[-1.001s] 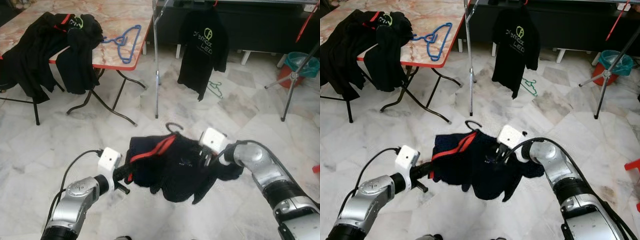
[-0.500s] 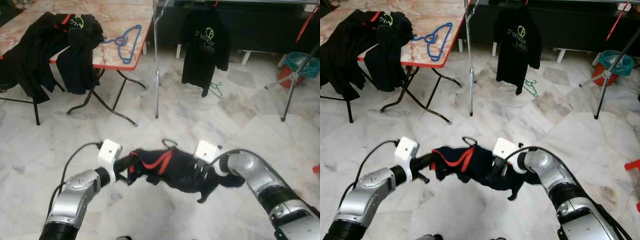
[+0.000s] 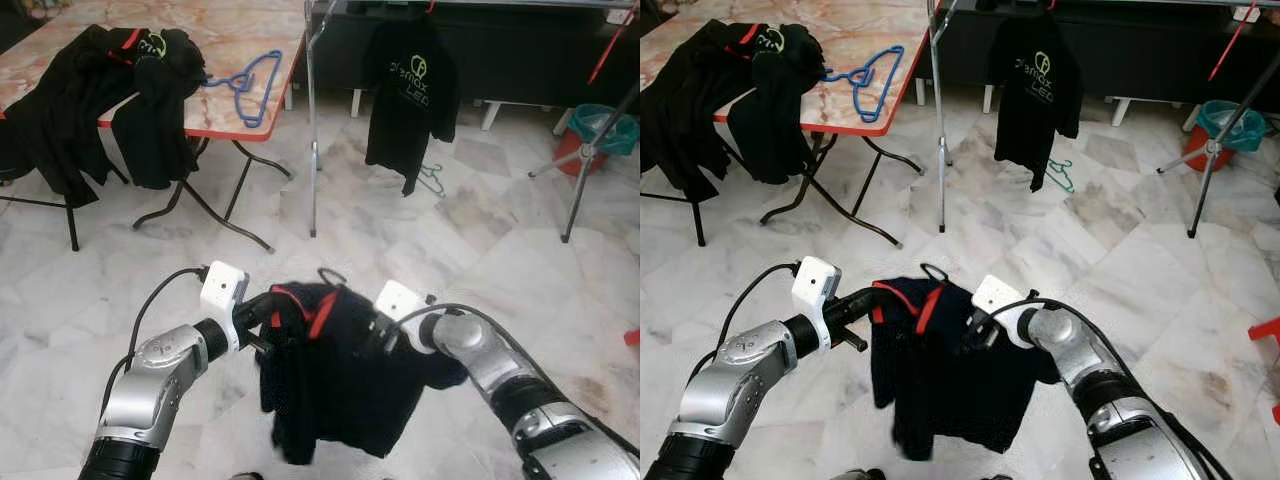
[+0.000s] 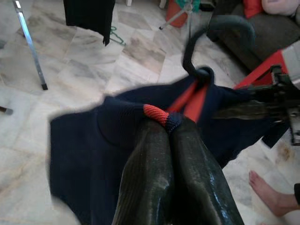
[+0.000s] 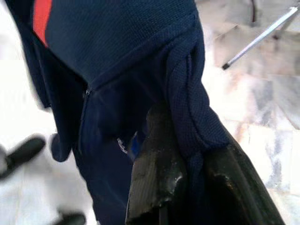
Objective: Hang hanger
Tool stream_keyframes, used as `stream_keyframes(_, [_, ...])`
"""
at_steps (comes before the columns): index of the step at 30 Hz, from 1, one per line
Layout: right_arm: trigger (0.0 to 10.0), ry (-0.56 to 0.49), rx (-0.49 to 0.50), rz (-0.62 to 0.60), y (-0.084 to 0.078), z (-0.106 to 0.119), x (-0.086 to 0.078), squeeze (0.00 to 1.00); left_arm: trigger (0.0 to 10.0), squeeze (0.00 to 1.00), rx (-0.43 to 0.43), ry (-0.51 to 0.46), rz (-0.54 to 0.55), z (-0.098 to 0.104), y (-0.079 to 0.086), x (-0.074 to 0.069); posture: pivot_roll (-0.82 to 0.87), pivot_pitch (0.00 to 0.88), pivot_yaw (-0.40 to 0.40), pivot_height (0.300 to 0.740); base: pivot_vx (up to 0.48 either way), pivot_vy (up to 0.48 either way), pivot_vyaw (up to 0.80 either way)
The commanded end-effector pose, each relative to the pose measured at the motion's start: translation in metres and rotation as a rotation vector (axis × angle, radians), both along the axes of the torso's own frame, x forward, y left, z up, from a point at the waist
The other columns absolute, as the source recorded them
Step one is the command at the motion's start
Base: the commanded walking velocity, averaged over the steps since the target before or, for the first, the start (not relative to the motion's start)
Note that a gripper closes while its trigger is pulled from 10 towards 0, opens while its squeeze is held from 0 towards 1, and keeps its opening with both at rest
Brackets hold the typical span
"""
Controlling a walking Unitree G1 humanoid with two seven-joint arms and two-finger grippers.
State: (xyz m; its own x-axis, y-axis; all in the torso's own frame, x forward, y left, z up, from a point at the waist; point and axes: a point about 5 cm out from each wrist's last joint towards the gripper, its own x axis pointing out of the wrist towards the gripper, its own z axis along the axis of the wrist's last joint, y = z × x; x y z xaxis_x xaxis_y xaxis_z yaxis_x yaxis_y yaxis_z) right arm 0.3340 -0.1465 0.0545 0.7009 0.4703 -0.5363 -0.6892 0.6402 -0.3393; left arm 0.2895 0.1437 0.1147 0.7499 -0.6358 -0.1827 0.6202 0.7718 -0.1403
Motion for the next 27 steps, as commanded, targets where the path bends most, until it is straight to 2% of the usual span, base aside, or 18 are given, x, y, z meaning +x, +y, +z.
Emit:
stream_keyframes(1, [10.0, -0.014, 0.036, -0.060, -0.001, 0.002, 0.003, 0.00, 10.0, 0.00, -0.021, -0.024, -0.010, 0.008, -0.003, 0.000, 0.05, 0.118, -0.019, 0.740, 0.000, 0.000, 0.00])
stream_keyframes(7, [10.0, 0.016, 0.070, -0.121, 0.010, -0.012, -0.003, 0.00, 10.0, 0.00, -0.046, -0.061, 0.003, 0.019, -0.007, 0.005, 0.05, 0.116, -0.016, 0.740, 0.000, 0.000, 0.00])
stream_keyframes(12, [10.0, -0.035, 0.084, -0.291, 0.007, -0.017, -0.002, 0.00, 10.0, 0.00, -0.087, -0.085, -0.006, 0.028, -0.013, 0.007, 0.06, 0.114, -0.013, 0.740, 0.000, 0.000, 0.00])
stream_keyframes(18, [10.0, -0.106, 0.151, -0.463, 0.004, -0.010, 0.005, 0.00, 10.0, 0.00, -0.100, -0.091, -0.060, 0.031, -0.020, 0.003, 0.07, 0.112, -0.006, 0.740, 0.000, 0.000, 0.00])
stream_keyframes(25, [10.0, -0.139, 0.190, -0.489, 0.009, -0.004, 0.009, 0.00, 10.0, 0.00, -0.131, -0.102, -0.117, 0.036, -0.027, -0.003, 0.07, 0.110, -0.008, 0.740, 0.000, 0.000, 0.00])
stream_keyframes(27, [10.0, -0.171, 0.247, -0.536, 0.008, 0.001, 0.012, 0.00, 10.0, 0.00, -0.140, -0.097, -0.154, 0.036, -0.030, -0.007, 0.08, 0.111, -0.008, 0.740, 0.000, 0.000, 0.00])
